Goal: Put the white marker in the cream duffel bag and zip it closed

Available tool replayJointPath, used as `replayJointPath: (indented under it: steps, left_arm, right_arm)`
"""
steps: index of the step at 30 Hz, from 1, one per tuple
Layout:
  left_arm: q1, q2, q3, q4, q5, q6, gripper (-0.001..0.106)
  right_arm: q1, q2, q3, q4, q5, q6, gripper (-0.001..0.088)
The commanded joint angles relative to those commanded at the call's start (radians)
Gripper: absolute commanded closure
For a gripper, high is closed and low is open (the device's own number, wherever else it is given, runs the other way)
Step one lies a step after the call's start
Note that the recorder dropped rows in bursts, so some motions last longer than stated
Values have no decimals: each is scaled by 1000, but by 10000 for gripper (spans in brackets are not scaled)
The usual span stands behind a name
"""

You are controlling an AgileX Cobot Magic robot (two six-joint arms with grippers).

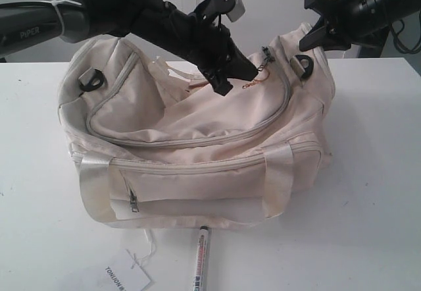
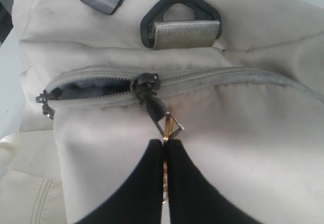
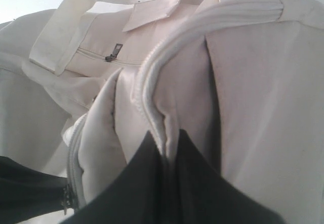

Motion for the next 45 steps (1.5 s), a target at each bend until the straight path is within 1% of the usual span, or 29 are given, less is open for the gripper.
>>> replayJointPath:
  steps: [5, 11, 14, 22, 27, 34, 39, 45]
  left_arm:
    - [0, -5, -7, -7, 39, -108, 1053]
    - [0, -20, -7, -9, 45, -249, 1053]
    - [0, -20, -7, -40, 50, -319, 1053]
    - [0, -20, -7, -60, 81, -472, 1053]
    - [0, -20, -7, -61, 128, -541, 1053]
    - [0, -20, -7, -127, 170, -592, 1053]
    - [0, -20, -7, -180, 175, -654, 1053]
    - [0, -18, -7, -191, 180, -724, 1053]
  right_arm:
    - [0, 0, 0, 0, 0, 0, 838]
    - [0, 0, 0, 0, 0, 0, 838]
    - [0, 0, 0, 0, 0, 0, 838]
    - [0, 0, 0, 0, 0, 0, 838]
    - [0, 0, 0, 0, 0, 0, 838]
    - [0, 0, 0, 0, 0, 0, 838]
    - [0, 0, 0, 0, 0, 0, 838]
    - [0, 0, 0, 0, 0, 0, 838]
